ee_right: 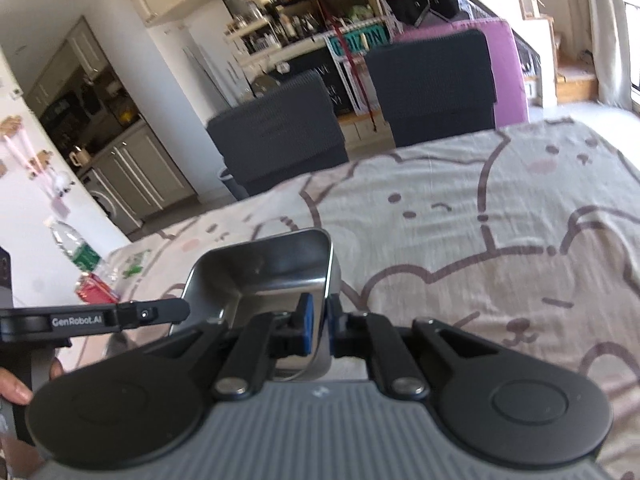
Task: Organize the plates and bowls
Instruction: 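Carry the rectangular steel tray with both tools toward the stacked bowls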
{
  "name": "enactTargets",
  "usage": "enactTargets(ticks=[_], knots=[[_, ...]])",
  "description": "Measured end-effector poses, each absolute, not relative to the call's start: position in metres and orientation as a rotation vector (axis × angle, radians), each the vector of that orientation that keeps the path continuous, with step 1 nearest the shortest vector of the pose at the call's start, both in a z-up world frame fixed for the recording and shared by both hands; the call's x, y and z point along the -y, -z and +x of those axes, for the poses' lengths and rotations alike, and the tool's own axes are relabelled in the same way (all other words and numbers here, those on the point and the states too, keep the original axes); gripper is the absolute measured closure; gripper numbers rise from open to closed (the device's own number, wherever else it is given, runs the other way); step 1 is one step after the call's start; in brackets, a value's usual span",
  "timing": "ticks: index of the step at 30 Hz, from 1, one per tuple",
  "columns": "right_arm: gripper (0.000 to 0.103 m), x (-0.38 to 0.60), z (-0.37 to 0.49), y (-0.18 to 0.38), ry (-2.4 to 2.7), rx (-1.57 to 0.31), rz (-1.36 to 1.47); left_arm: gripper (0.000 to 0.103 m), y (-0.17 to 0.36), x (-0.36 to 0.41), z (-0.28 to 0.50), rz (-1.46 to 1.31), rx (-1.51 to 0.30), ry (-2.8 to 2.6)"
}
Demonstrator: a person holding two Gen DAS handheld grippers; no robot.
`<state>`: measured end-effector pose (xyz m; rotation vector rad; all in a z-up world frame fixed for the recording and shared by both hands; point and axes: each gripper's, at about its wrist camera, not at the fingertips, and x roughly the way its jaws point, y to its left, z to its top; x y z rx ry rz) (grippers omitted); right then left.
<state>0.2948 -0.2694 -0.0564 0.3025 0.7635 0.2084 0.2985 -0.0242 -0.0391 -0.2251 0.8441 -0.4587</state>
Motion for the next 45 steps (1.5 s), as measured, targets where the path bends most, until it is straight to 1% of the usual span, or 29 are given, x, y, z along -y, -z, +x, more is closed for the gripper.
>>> enactTargets(ticks=[5,11,20,30,39,45], knots=[[0.094,0.286,0.262,0.039,-0.230,-0.723,0.308,0.100,0.016,0.037,0.266,-0.236,-0.802,0.478],[0.094,0.308,0.229,0.025,-0.253,-0.701,0.313,0.099,0.010,0.050,0.229,-0.254,-0.782,0.499],[0.094,0.337,0.197,0.035,-0.233,-0.747,0.281,0.099,0.038,0.079,0.211,-0.291,-0.846,0.540],[0.093,0.372,0.184,0.054,-0.133,-0.799,0.273,0.096,0.065,0.131,0.205,-0.194,-0.928,0.621],[0.092,0.397,0.179,0.075,-0.087,-0.870,0.252,0.094,0.088,0.160,0.203,-0.097,-1.006,0.647],[0.088,0.397,0.183,0.083,-0.087,-0.909,0.242,0.094,0.095,0.167,0.206,-0.068,-1.028,0.634]])
